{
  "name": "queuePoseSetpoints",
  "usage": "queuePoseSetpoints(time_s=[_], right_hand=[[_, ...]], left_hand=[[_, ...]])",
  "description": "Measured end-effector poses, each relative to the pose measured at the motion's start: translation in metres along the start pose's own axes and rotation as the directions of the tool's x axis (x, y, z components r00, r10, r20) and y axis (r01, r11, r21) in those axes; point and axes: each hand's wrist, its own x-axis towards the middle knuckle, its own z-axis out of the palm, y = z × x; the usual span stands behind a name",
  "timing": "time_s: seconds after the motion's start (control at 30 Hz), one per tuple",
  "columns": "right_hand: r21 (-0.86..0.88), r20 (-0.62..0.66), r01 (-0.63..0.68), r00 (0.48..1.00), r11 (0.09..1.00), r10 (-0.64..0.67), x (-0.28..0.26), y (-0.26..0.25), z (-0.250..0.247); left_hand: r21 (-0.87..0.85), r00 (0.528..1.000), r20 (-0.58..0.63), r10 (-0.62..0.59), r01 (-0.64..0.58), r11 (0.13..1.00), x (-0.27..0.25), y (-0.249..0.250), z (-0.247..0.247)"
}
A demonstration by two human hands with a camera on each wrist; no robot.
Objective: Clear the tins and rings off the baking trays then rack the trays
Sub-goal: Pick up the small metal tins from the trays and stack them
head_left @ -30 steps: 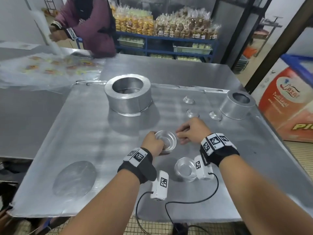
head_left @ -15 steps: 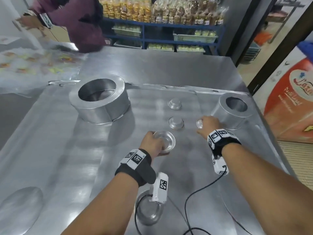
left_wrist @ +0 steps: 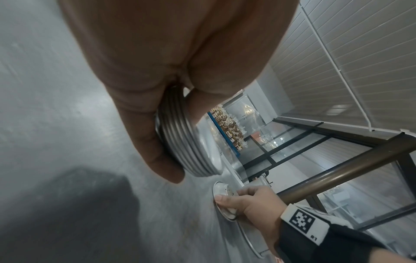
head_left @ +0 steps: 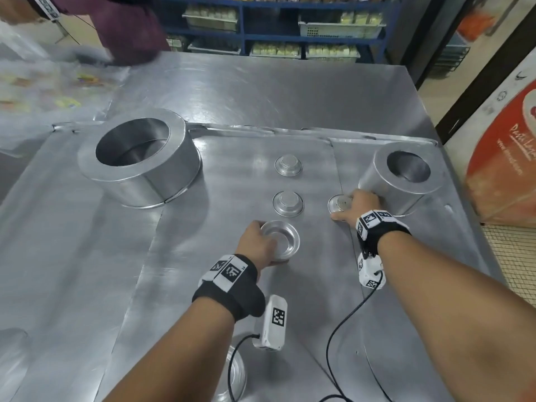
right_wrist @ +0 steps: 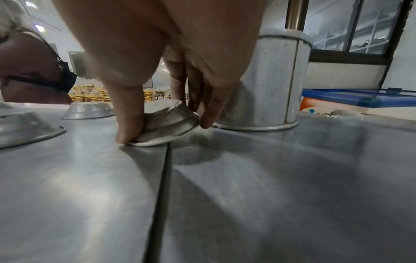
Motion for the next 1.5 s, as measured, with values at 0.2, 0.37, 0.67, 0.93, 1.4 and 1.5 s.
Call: queuePoseSetpoints(time_s=[0.2, 0.37, 0.67, 0.93, 1.4, 1.5], right_hand=[[0.152, -0.114, 0.033, 0.993, 0.988, -0.016, -0.015, 0.001, -0.001], [0.384, -0.212, 0.231, 0.964, 0.894, -0.159, -0.051, -0.012, -0.003], [0.828, -0.359, 0.438, 0.894, 0.35, -0.27, -0.159, -0.057, -0.001], [0.801, -0.337, 0.481, 0.854, 0.356, -0.396, -0.204, -0.064, 0.032], [0.815, -0.036, 0.377, 0.791, 0.441, -0.611, -0.188, -0.06, 0.033], [0.745, 0.089, 0.372, 0.767, 0.554, -0.635, -0.162, -0.056, 0.036]], left_hand=[[0.1, 0.999, -0.006, 0.035, -0.034, 0.994, -0.009, -0.004, -0.005], [0.115, 0.998, 0.007, 0.057, -0.057, 0.992, -0.018, -0.004, -0.014], [-0.045, 1.0, 0.018, -0.014, 0.015, 0.999, -0.048, -0.001, -0.034], [-0.105, 0.992, 0.125, -0.019, 0.032, 0.994, -0.063, 0.0, -0.054], [-0.074, 0.997, 0.013, 0.072, -0.071, 0.995, -0.05, -0.014, -0.056], [-0.071, 0.997, -0.041, 0.066, -0.069, 0.995, -0.041, -0.017, -0.055]])
